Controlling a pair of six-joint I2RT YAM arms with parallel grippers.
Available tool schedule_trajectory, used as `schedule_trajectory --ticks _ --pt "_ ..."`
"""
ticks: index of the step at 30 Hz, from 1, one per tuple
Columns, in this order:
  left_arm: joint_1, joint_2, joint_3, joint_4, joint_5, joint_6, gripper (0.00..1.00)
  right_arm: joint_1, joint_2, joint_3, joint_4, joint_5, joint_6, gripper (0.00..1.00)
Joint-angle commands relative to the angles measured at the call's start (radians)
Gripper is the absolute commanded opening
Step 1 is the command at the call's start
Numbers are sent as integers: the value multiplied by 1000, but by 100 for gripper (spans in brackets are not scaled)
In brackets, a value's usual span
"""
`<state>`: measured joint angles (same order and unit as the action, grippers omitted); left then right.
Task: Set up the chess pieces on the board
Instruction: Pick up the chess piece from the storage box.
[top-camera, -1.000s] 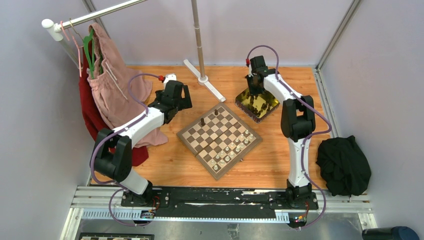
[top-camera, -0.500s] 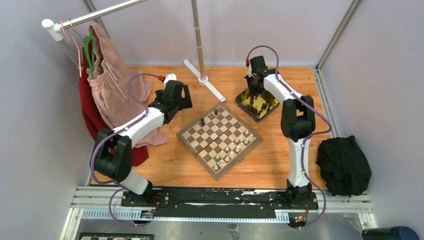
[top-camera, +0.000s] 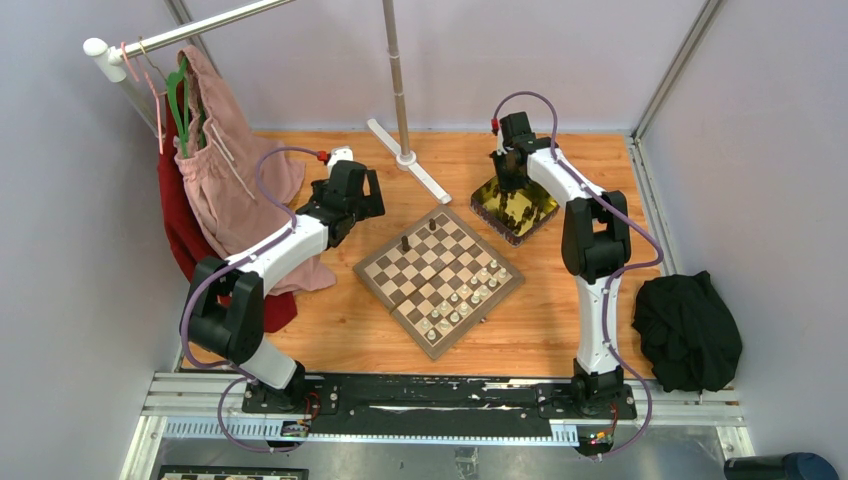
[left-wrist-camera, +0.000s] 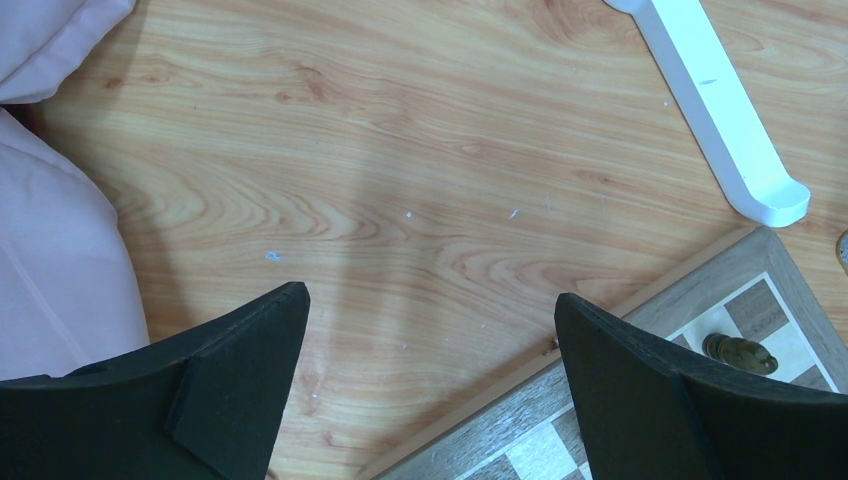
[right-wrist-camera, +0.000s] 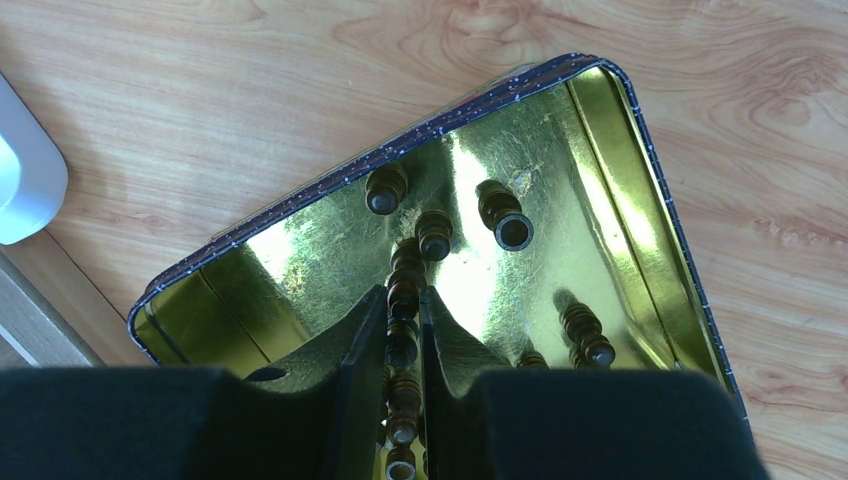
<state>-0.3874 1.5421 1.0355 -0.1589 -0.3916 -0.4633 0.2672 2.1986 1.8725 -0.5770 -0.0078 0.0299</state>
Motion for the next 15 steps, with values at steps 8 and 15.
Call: schedule_trajectory --ticks 8,15 --pt "4 -1 -17 19 5 2 100 -15 27 -15 -44 -3 4 15" --pt "4 -4 -19 21 5 1 100 -14 15 -1 -46 0 -3 4"
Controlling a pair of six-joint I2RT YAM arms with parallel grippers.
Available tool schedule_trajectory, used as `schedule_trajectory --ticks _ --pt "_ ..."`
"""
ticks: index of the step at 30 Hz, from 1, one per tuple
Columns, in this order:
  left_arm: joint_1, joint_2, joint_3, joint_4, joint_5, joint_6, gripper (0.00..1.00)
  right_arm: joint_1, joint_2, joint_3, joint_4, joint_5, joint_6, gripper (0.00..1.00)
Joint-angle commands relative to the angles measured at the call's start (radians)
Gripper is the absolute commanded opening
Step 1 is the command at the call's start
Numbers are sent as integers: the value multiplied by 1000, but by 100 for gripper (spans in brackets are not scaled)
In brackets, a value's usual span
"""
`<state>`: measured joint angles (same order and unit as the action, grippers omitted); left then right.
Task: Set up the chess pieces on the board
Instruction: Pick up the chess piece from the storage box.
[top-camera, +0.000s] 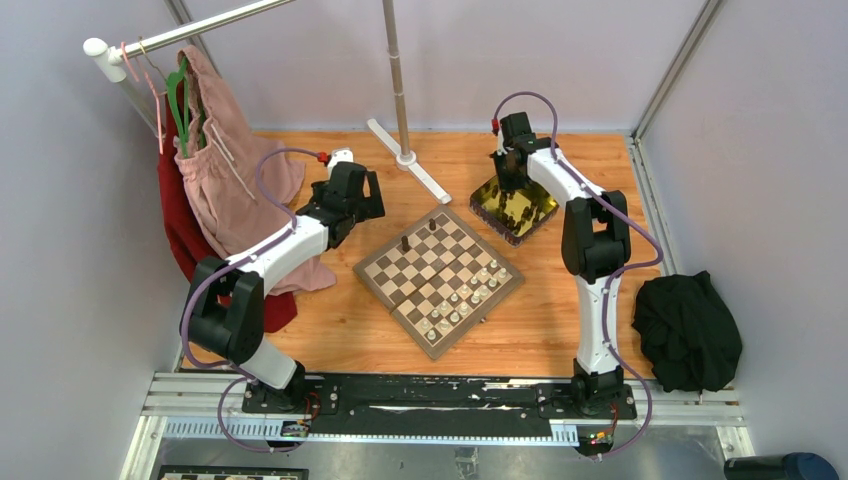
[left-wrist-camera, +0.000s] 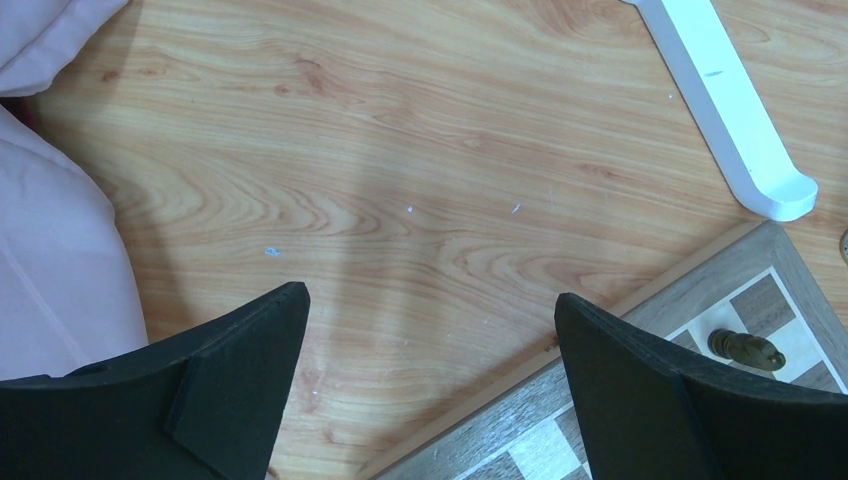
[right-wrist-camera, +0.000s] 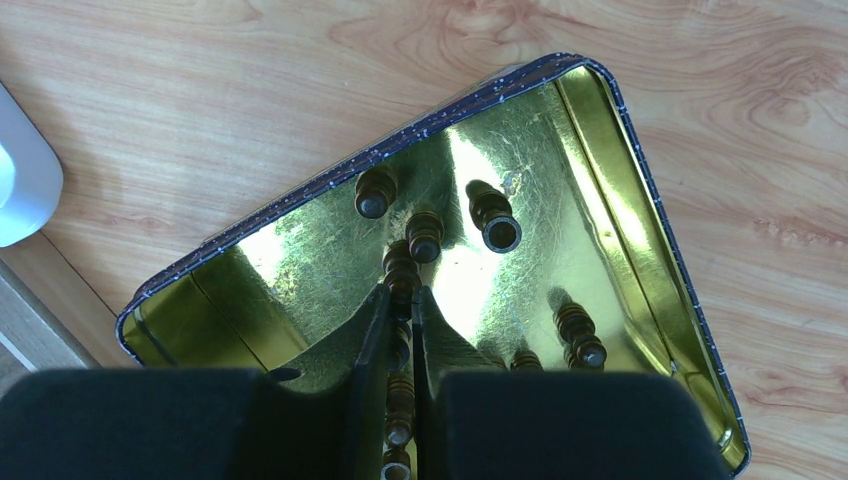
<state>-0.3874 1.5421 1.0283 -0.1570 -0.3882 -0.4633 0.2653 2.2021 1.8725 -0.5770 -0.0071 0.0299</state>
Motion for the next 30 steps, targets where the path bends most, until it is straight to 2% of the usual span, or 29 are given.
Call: schedule_trajectory --ticks 1,30 --pt "4 -5 -12 19 2 -1 100 -12 9 4 -45 -1 -4 3" --pt "4 -32 -24 11 -11 -11 100 -12 -60 41 -40 -13 -10 0"
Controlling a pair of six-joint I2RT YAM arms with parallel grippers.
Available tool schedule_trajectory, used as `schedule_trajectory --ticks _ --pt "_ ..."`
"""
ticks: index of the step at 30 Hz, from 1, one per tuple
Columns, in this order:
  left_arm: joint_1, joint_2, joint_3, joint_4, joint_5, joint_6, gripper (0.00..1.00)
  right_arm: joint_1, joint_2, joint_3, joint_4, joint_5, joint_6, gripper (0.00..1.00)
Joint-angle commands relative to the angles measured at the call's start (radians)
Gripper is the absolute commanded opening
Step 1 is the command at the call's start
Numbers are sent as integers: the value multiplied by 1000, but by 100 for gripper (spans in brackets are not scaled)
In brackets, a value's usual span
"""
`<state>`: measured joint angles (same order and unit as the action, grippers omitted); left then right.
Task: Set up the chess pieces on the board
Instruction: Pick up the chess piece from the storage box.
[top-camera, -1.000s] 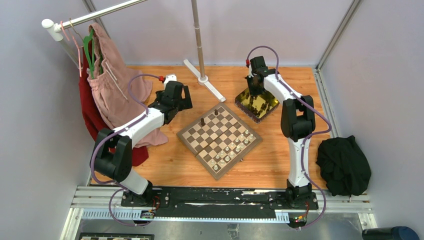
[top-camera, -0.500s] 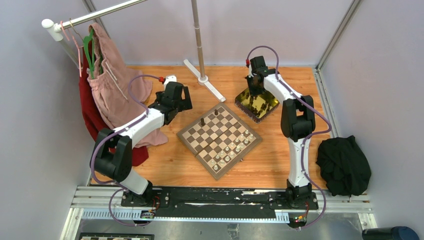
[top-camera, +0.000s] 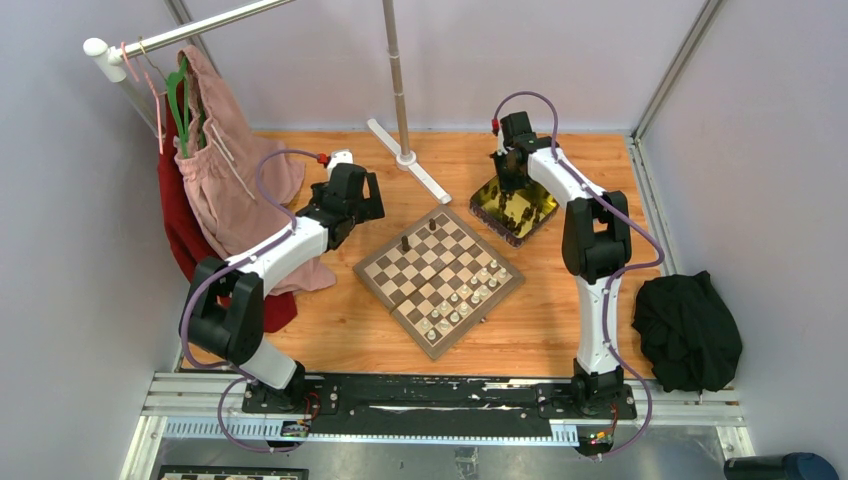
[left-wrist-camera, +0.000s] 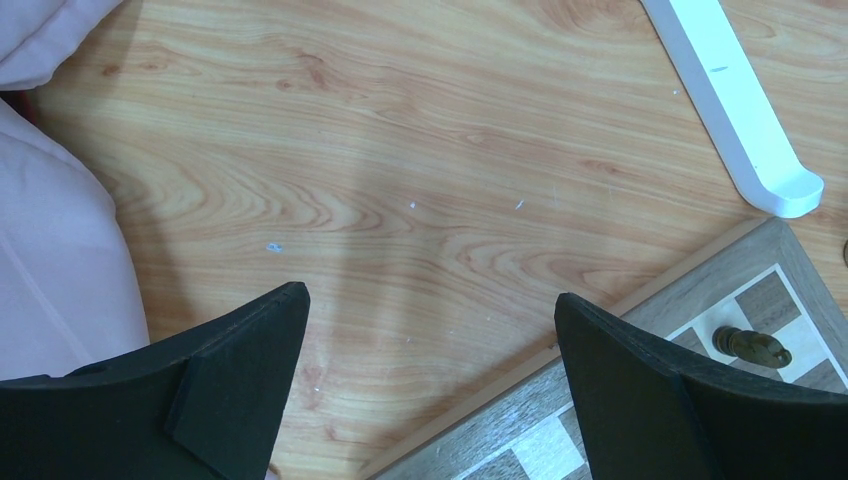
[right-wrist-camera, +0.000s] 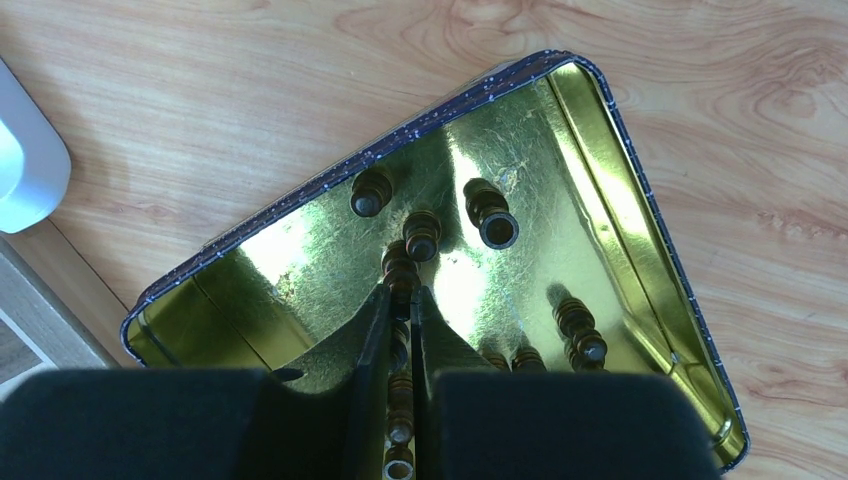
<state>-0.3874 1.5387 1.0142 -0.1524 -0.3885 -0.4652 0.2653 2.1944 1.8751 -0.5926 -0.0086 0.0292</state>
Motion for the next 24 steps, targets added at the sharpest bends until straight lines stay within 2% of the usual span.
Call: schedule_trajectory --ticks 1,24 --pt "4 -28 -9 7 -10 -9 100 -12 -53 38 -24 -12 -10 0" --pt "4 -18 -2 3 -16 7 100 -35 -27 53 1 -36 50 0"
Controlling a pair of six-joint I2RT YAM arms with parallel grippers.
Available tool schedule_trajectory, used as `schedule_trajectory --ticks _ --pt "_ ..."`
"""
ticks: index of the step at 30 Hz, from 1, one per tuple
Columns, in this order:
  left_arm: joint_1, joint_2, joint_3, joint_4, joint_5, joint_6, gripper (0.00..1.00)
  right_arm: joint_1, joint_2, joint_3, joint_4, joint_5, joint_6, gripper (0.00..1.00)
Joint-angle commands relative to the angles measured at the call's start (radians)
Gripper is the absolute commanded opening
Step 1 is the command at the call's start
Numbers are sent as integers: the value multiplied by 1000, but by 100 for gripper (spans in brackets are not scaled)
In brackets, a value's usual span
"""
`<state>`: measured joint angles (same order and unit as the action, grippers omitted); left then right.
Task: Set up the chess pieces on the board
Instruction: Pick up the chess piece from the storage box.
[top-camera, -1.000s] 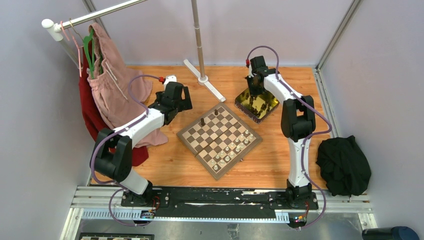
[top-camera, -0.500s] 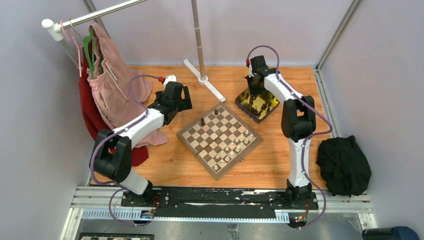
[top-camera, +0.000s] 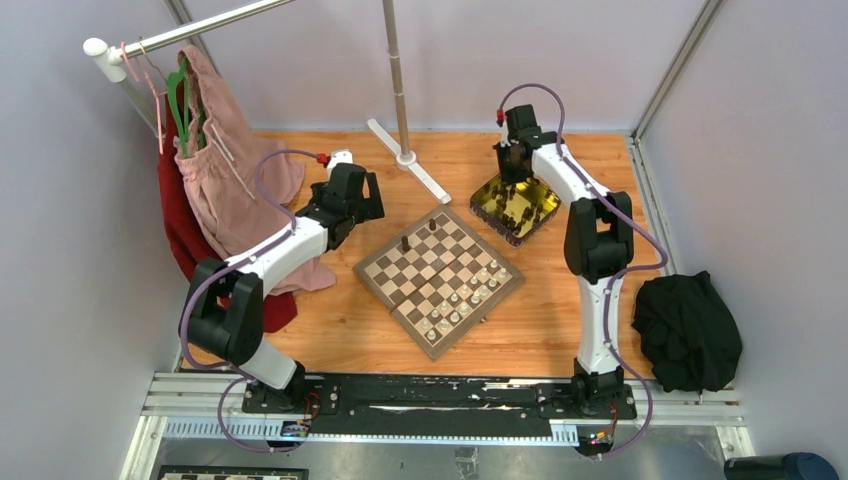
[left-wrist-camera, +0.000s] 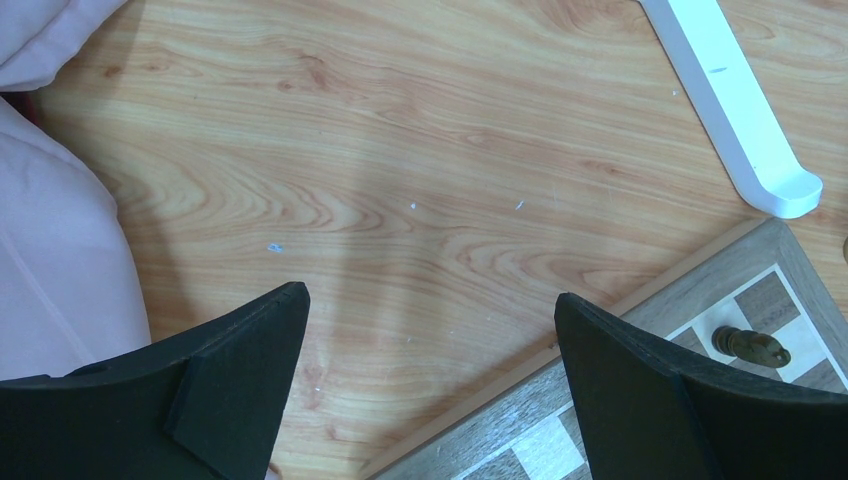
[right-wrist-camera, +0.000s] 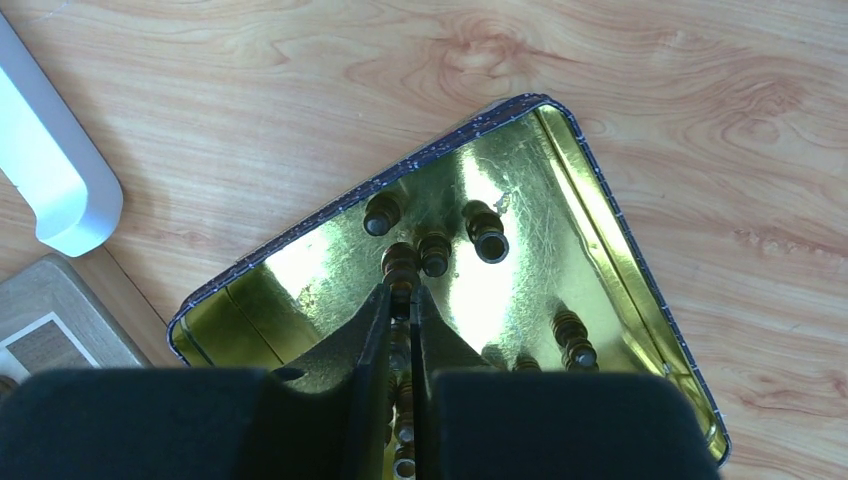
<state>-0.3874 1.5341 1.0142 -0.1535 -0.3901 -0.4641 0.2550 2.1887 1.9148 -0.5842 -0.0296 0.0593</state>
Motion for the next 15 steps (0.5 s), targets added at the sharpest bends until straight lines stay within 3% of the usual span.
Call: schedule_trajectory --ticks 1,15 --pt "4 -12 0 5 -13 6 100 -25 -24 13 -7 -15 19 0" --pt "4 -20 -13 -4 -13 -3 100 -20 -98 -2 -14 -39 7 0"
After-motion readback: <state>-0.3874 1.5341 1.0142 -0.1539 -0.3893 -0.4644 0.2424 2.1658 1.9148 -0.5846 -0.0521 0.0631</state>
